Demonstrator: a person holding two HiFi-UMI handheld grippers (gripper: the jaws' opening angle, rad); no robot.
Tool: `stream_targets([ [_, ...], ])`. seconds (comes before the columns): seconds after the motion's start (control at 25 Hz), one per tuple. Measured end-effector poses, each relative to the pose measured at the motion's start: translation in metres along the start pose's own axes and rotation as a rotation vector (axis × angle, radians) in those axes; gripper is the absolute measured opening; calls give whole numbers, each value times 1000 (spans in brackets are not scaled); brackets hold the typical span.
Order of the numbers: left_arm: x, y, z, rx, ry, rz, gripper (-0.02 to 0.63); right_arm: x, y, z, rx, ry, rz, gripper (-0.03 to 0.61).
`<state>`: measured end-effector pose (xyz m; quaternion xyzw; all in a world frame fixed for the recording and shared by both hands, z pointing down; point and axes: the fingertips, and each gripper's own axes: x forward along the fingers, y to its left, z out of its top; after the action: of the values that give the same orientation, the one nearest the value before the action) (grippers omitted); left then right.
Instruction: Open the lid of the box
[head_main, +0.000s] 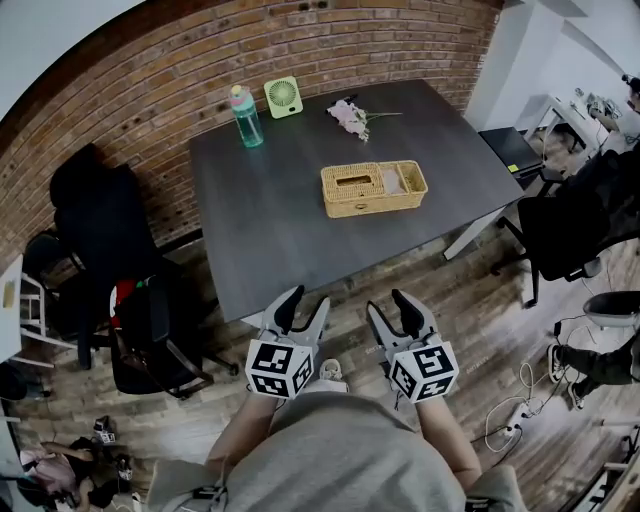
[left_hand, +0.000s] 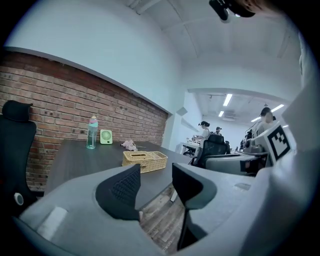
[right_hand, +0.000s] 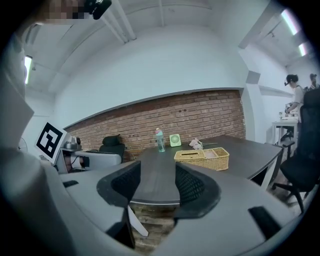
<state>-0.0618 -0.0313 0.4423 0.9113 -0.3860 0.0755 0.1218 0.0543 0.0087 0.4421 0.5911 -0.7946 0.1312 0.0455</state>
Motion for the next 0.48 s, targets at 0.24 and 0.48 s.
stream_targets([
  [0.24, 31, 29, 9, -2, 13, -1, 193, 38, -14, 9, -8, 9, -14, 216],
  [0.48, 49, 51, 11, -10, 23, 4, 193, 68, -22, 14, -15, 8, -18, 216],
])
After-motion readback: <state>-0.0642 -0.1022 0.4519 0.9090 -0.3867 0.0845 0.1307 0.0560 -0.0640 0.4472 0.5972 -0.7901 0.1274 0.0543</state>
